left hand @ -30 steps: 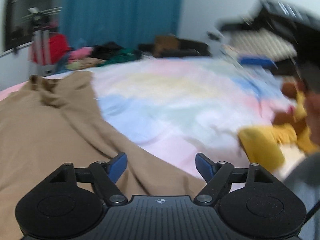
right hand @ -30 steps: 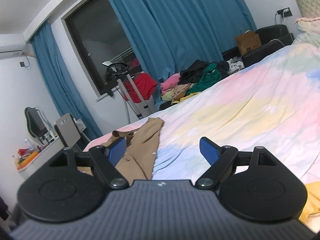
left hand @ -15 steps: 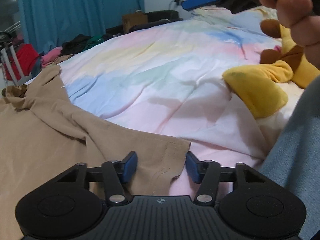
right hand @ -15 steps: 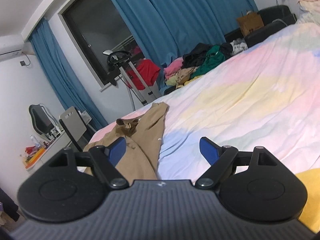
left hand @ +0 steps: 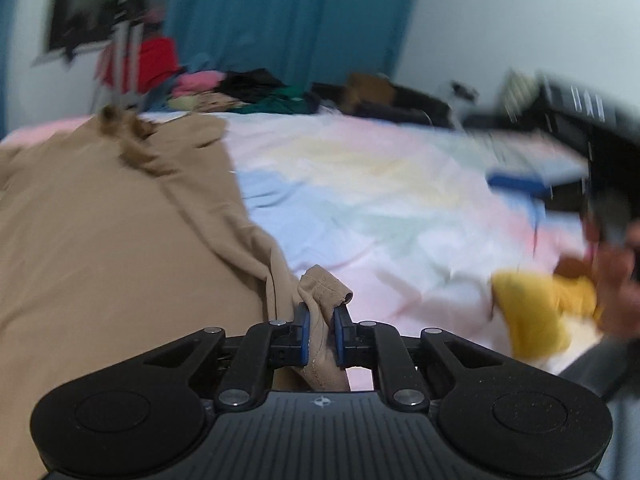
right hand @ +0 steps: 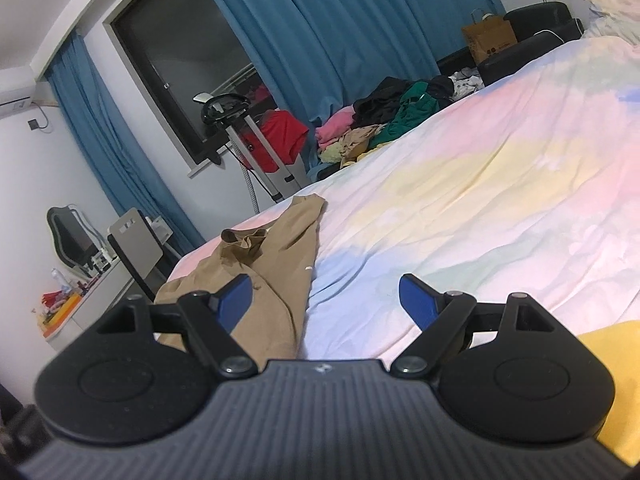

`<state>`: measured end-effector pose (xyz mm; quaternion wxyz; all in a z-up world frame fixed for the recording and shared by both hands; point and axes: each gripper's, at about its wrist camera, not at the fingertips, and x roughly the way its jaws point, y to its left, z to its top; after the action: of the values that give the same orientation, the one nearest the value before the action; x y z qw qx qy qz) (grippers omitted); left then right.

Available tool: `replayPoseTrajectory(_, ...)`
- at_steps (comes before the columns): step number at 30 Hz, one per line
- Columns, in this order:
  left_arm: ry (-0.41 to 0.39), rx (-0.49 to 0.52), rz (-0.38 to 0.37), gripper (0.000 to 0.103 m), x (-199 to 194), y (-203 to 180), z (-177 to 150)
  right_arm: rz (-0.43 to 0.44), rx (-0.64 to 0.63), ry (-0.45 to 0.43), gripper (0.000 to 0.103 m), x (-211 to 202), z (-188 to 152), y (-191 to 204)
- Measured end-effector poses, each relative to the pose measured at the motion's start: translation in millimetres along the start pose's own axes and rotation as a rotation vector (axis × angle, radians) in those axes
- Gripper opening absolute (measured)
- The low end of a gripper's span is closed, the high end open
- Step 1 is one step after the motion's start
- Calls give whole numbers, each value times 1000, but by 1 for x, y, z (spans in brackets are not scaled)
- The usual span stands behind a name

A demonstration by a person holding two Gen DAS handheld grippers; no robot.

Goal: Fold clothes
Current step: 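Grasp the shirt's side edge with the left gripper and fold it over the middle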

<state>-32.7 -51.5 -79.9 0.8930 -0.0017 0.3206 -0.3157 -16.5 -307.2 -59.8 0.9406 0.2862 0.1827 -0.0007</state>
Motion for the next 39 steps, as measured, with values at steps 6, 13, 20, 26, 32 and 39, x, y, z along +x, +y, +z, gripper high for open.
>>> replayPoseTrajectory(6, -3, -186, 8, 12, -37, 33, 2, -10, 1, 2, 83, 0, 0, 0)
replayPoseTrajectory(13, 61, -330, 92, 7, -60, 69, -12, -11, -6, 17, 83, 3, -2, 1)
replayPoseTrajectory(20, 154, -369, 193, 7, -56, 86, -21, -13, -26, 35, 83, 5, -5, 4)
replayPoseTrajectory(26, 225, -392, 202, 7, -49, 90, -26, -12, -36, 49, 83, 7, -6, 7)
replayPoseTrajectory(32, 224, -418, 150, 9, -59, 92, -30, -9, -52, 67, 83, 10, -10, 11)
replayPoseTrajectory(39, 194, -525, 126, 44, -80, 107, -33, -6, -77, 90, 83, 15, -13, 18)
